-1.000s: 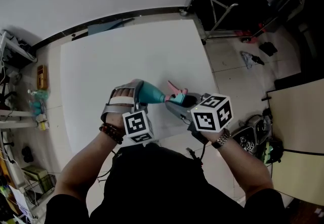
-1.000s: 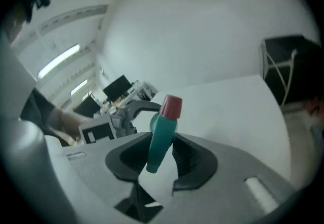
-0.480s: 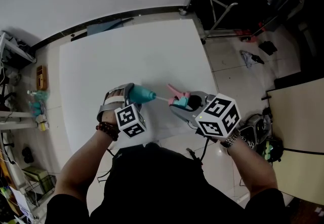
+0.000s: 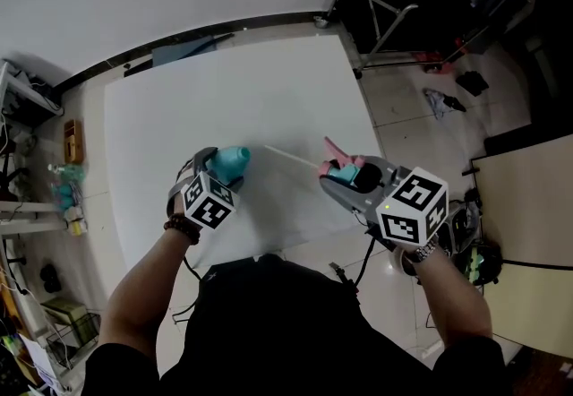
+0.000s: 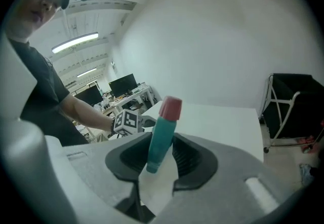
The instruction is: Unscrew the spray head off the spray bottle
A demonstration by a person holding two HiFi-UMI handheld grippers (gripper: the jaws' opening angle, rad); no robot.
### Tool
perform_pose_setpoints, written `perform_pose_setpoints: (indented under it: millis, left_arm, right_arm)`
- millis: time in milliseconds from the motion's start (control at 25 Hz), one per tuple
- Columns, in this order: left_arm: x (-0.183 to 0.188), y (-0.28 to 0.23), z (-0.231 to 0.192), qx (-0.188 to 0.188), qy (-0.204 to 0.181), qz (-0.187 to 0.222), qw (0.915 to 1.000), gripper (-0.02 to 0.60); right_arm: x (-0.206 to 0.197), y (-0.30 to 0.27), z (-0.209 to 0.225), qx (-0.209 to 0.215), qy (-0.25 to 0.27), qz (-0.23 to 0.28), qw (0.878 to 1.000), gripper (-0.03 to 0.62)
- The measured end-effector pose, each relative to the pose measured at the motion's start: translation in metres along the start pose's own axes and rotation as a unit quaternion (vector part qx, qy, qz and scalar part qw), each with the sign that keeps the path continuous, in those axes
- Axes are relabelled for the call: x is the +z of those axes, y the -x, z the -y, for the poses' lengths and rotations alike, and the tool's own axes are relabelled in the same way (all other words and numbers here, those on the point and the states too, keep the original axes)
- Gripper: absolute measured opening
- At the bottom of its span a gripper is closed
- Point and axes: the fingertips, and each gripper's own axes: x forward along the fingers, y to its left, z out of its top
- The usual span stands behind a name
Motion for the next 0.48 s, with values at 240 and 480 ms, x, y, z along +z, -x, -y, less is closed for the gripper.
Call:
perform_pose_setpoints:
  millis: [240, 480]
  left_arm:
    - [0.009, -0.003, 0.01, -0.037, 0.083, 0.058, 0.9942, 0.4]
    - [0.025, -0.002, 0.015, -0.046, 0.102, 0.098, 0.9889, 0.402]
  right_arm:
    - [-0.036, -0.026, 0.037, -0.077, 0.02, 0.0, 0.997, 0.118]
    - [-0.057, -0.067, 0.055, -0.148, 0.093, -0.016, 0.984, 0.118]
